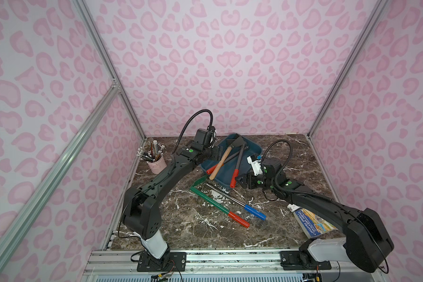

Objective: Put the small hoe into the storage box
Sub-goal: Pick up the hoe from the center of the board.

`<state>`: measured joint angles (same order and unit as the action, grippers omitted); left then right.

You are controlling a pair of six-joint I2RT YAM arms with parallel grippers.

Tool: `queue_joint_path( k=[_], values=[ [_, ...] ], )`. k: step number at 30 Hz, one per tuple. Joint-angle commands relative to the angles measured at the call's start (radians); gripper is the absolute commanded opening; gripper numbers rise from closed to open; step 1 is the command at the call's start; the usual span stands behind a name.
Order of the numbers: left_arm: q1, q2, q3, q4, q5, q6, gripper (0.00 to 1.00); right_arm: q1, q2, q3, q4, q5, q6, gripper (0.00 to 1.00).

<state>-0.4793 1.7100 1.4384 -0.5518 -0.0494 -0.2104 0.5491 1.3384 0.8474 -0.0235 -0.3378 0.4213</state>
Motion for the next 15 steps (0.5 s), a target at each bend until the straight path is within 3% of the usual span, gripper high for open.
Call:
queue_joint_path(
  k=[1,15],
  values=[
    [-0.001,-0.028,-0.035,0.067,-0.012,-0.018,0.81,0.030,-0.018,-0.001,-0.017,-0.002,-0.073,0.74],
    [-0.005,-0.215,-0.283,0.135,-0.010,-0.049,0.80,0.205,0.017,0.036,-0.122,0.030,-0.239,0.73]
  ],
)
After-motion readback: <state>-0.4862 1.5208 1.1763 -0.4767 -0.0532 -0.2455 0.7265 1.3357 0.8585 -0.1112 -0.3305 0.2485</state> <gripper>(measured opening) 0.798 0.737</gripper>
